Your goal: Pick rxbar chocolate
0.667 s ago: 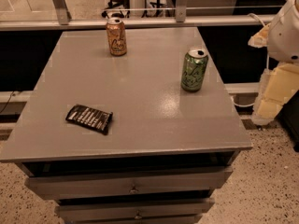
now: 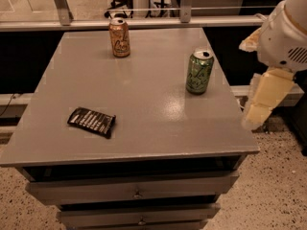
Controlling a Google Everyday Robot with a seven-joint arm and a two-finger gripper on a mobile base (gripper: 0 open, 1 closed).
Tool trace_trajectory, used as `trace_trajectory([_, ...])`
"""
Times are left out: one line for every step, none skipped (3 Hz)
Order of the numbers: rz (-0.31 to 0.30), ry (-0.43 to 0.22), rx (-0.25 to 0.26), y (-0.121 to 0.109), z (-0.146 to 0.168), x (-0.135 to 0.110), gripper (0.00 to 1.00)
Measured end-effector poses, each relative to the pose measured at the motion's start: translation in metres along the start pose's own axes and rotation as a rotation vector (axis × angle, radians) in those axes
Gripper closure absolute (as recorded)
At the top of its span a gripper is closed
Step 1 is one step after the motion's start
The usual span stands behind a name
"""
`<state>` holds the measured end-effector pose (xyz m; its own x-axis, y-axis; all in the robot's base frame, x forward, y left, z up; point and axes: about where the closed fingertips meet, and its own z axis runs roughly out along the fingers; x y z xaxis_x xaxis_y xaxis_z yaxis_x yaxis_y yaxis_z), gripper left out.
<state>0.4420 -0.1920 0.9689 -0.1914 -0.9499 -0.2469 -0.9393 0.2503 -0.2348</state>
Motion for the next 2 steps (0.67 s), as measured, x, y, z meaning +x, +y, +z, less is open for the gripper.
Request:
trace_trajectory([-0.058, -0.118, -0.073, 0.018, 0.036, -0.062, 0.00])
trace_trajectory([-0.096, -0.214, -0.134, 0.032, 0.065, -0.116, 0.00])
